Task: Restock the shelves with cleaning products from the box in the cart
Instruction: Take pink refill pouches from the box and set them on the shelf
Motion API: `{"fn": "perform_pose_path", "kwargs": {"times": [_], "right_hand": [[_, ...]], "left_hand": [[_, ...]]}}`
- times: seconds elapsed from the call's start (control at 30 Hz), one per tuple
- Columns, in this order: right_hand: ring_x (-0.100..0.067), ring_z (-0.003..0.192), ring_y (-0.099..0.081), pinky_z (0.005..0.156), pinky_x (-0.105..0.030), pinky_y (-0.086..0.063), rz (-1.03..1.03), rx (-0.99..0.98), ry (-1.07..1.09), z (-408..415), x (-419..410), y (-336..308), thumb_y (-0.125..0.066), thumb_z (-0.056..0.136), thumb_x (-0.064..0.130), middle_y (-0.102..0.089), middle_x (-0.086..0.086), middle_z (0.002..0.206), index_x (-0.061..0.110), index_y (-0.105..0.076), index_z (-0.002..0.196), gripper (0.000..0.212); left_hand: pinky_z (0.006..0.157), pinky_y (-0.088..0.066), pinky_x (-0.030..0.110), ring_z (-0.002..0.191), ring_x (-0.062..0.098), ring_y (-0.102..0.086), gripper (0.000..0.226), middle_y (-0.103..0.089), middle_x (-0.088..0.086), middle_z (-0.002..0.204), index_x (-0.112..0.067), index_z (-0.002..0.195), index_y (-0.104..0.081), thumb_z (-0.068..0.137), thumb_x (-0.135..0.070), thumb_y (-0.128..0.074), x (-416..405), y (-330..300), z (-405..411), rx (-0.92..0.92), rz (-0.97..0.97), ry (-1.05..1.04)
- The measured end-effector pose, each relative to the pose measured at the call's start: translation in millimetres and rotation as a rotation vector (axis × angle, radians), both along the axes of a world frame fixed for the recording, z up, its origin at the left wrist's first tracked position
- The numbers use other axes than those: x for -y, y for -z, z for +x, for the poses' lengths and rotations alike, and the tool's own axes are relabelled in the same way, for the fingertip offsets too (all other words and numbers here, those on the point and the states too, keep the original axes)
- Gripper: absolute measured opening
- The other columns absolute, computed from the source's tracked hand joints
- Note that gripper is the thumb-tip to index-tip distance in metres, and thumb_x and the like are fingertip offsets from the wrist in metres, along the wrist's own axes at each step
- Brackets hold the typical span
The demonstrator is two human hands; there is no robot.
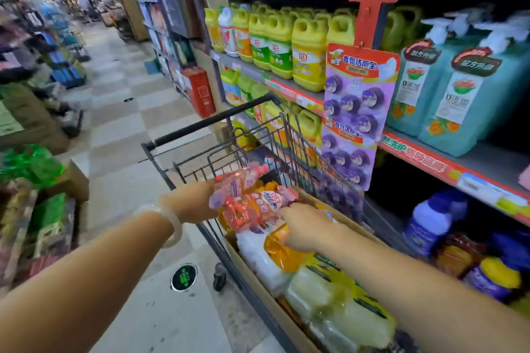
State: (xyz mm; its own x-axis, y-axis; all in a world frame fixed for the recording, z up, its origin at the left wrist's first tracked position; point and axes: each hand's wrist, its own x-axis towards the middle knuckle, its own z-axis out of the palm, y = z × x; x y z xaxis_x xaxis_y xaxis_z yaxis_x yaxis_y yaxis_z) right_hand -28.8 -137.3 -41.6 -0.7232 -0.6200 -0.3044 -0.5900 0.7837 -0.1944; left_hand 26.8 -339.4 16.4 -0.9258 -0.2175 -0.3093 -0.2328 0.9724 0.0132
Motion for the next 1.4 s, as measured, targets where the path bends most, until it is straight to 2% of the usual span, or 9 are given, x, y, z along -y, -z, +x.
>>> {"fn": "perform_pose_path", "kwargs": {"times": [0.33, 0.5, 0.63, 0.9, 1.03, 1.13, 1.2, 1.3, 1.4], "right_hand": [[-0.022, 0.083, -0.049, 0.062, -0.028, -0.035, -0.341, 0.400, 0.433, -80.3, 145.9, 77.4, -0.061, 0.086, 0.036, -0.050, -0.007, 0.089, 0.024, -0.037, 0.073, 0.030], [-0.019, 0.071, -0.052, 0.065, -0.030, -0.044, -0.556, 0.593, 0.687, -114.6, 194.0, 92.7, -0.057, 0.089, 0.042, -0.056, -0.006, 0.081, 0.018, -0.055, 0.086, 0.025], [-0.029, 0.114, -0.055, 0.089, -0.039, -0.051, -0.644, 0.740, 0.907, -136.9, 231.2, 102.1, -0.055, 0.087, 0.054, -0.053, -0.010, 0.130, 0.012, -0.040, 0.139, 0.069], [-0.023, 0.059, -0.061, 0.056, -0.034, -0.055, -0.549, 0.853, 1.079, -161.5, 254.9, 96.8, -0.059, 0.082, 0.060, -0.062, -0.013, 0.088, 0.010, -0.037, 0.137, 0.078], [-0.021, 0.074, -0.063, 0.059, -0.034, -0.055, -0.652, 1.011, 1.107, -156.7, 242.7, 92.6, -0.056, 0.086, 0.056, -0.063, -0.010, 0.098, 0.013, -0.046, 0.125, 0.059], [-0.018, 0.075, -0.059, 0.079, -0.037, -0.056, -0.785, 1.112, 1.120, -154.3, 219.3, 88.8, -0.054, 0.089, 0.052, -0.053, -0.003, 0.099, 0.020, -0.042, 0.114, 0.042], [-0.019, 0.080, -0.060, 0.077, -0.037, -0.058, -0.768, 1.089, 1.119, -150.1, 200.8, 91.4, -0.054, 0.086, 0.058, -0.054, -0.005, 0.117, 0.018, -0.044, 0.128, 0.059], [-0.021, 0.083, -0.062, 0.061, -0.033, -0.054, -0.838, 1.212, 1.119, -134.7, 177.9, 89.7, -0.059, 0.077, 0.065, -0.061, -0.008, 0.111, 0.021, -0.047, 0.131, 0.071], [-0.029, 0.097, -0.066, 0.083, -0.041, -0.053, -1.231, 1.423, 1.021, -123.3, 153.7, 67.4, -0.064, 0.077, 0.050, -0.068, -0.015, 0.109, 0.010, -0.063, 0.117, 0.057]], "left_hand": [[0.088, -0.047, 0.034, 0.108, 0.027, -0.052, 0.037, -0.054, 0.009, 0.118, -0.012, 0.112, -0.052, 0.084, -0.034, -0.061, 113.4, 90.8, -105.5, 0.014, 0.118, -0.046], [0.085, -0.052, 0.036, 0.101, 0.027, -0.056, 0.046, -0.055, 0.009, 0.113, -0.010, 0.113, -0.050, 0.080, -0.039, -0.066, 132.9, 120.3, -128.8, 0.093, 0.210, -0.147], [0.087, -0.053, 0.038, 0.102, 0.026, -0.056, 0.061, -0.052, 0.006, 0.115, -0.016, 0.121, -0.047, 0.073, -0.046, -0.069, 139.7, 140.4, -136.9, 0.074, 0.236, -0.170], [0.077, -0.047, 0.026, 0.091, 0.017, -0.056, 0.045, -0.052, -0.002, 0.098, -0.015, 0.112, -0.048, 0.078, -0.035, -0.069, 135.0, 152.8, -150.3, 0.013, 0.241, -0.128], [0.079, -0.051, 0.030, 0.094, 0.020, -0.060, 0.037, -0.060, 0.001, 0.102, -0.017, 0.104, -0.052, 0.078, -0.041, -0.061, 132.1, 152.8, -148.9, -0.055, 0.217, -0.154], [0.066, -0.052, 0.028, 0.075, 0.019, -0.064, 0.026, -0.067, 0.002, 0.081, -0.012, 0.083, -0.064, 0.073, -0.037, -0.067, 137.6, 131.9, -158.3, -0.076, 0.398, -0.298], [0.065, -0.058, 0.034, 0.068, 0.022, -0.066, 0.018, -0.069, 0.007, 0.075, -0.008, 0.071, -0.068, 0.061, -0.021, -0.076, 142.1, 112.5, -158.5, -0.035, 0.628, -0.450], [0.060, -0.055, 0.041, 0.059, 0.027, -0.061, 0.049, -0.064, 0.017, 0.070, 0.006, 0.069, -0.069, 0.028, -0.019, -0.078, 135.3, 91.6, -146.2, -0.069, 1.020, -0.610], [0.048, -0.052, 0.026, 0.048, 0.024, -0.059, 0.059, -0.063, 0.020, 0.070, 0.007, 0.082, -0.068, 0.029, -0.015, -0.078, 107.8, 78.9, -133.0, -0.059, 1.336, -0.623]]}}
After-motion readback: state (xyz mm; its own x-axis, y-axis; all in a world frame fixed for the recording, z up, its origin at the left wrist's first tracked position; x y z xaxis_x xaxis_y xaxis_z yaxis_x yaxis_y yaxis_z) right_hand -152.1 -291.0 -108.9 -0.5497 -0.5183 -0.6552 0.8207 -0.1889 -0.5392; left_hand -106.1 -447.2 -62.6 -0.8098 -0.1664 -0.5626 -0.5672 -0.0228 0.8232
